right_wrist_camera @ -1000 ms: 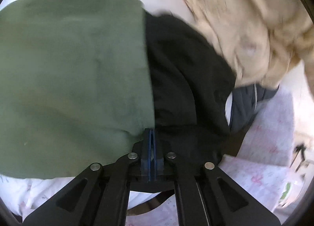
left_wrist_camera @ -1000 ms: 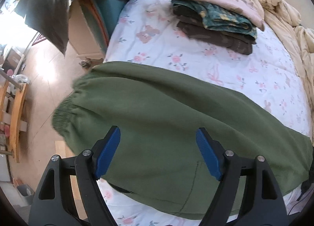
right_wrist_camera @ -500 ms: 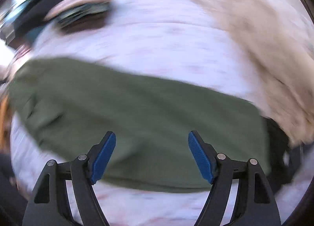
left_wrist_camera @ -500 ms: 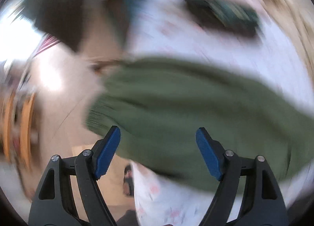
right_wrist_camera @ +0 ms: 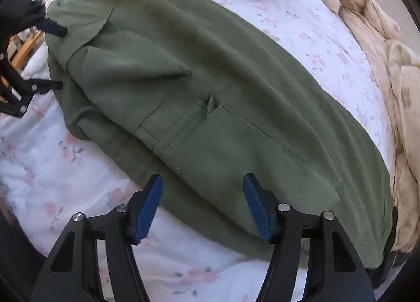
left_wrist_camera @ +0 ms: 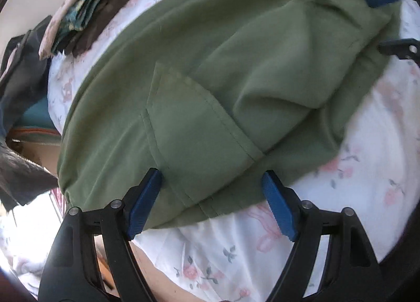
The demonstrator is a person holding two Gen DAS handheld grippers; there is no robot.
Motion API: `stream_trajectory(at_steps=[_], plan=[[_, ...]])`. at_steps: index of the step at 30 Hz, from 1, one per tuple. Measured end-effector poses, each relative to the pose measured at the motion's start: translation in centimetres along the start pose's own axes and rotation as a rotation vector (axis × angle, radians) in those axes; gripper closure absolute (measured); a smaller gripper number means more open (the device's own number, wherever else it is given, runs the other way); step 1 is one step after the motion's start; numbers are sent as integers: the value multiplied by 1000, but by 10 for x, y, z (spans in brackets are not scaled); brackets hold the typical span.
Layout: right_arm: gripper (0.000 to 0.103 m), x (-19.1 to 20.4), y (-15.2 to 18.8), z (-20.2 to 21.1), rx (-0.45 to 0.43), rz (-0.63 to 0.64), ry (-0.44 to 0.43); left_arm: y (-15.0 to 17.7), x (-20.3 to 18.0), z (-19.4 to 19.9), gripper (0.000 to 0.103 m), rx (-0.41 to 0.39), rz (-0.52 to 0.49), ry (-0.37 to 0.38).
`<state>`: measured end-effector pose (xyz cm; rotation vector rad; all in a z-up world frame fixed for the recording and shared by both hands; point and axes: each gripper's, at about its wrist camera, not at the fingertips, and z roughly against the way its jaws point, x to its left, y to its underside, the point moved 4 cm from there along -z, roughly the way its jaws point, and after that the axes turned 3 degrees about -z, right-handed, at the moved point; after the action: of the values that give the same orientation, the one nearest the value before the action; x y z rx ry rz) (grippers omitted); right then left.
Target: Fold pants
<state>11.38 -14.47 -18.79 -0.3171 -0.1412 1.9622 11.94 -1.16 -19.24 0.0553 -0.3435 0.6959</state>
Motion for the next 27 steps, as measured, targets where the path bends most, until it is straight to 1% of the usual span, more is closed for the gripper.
stream_trajectory(at_steps=[2, 4, 5, 6, 7, 8, 9, 10, 11, 12, 14, 16, 19, 21, 22, 23, 24, 25, 26, 27], plan=[[45, 0, 3, -11, 22, -9, -16, -2, 6, -4, 32, 6, 39, 33], [48, -2, 4, -17, 30, -14, -15, -5, 11, -3, 35, 0, 62, 53], [53, -2, 3, -17, 27, -8, -12, -5, 12, -3, 40, 0, 65, 55], [60, -4, 3, -16, 19, -1, -4, -5, 12, -5, 42, 2, 62, 53], [65, -5, 4, -16, 17, 4, -4, -5, 9, -5, 49, 0, 49, 46], [77, -5, 4, -17, 18, 5, -8, -5, 10, -7, 58, 1, 34, 35], [85, -3, 4, -17, 21, 16, -21, -5, 10, -8, 63, 9, 24, 26], [89, -1, 5, -16, 17, 25, -22, -5, 12, -9, 73, 13, 18, 20], [97, -1, 5, -13, 6, 38, -24, -5, 13, -8, 79, 14, 10, 17], [99, 0, 10, -9, -10, 51, -28, -3, 14, -3, 82, 8, -6, 13], [101, 3, 14, 0, -28, 56, -52, -2, 21, 2, 92, -3, -22, 6], [101, 5, 20, 8, -26, 53, -86, 3, 24, 11, 94, -1, -29, 26], [101, 14, 31, 20, -21, 84, -113, 17, 18, 14, 94, 23, -80, 58], [101, 18, 38, 16, 22, 85, -142, 22, 14, 7, 93, 48, -81, 62], [100, 18, 42, 9, 45, 70, -154, 24, 11, 1, 88, 68, -80, 63], [100, 19, 43, 2, 82, 72, -158, 26, 7, -3, 85, 89, -103, 54], [96, 18, 43, -2, 102, 72, -157, 27, 4, -5, 83, 95, -121, 44], [96, 15, 40, -3, 107, 57, -164, 29, 3, -3, 64, 101, -121, 56], [95, 10, 37, 1, 93, 29, -173, 29, 4, 0, 44, 101, -109, 87], [95, 3, 33, 7, 72, -8, -202, 29, 6, 7, 39, 78, -88, 123]])
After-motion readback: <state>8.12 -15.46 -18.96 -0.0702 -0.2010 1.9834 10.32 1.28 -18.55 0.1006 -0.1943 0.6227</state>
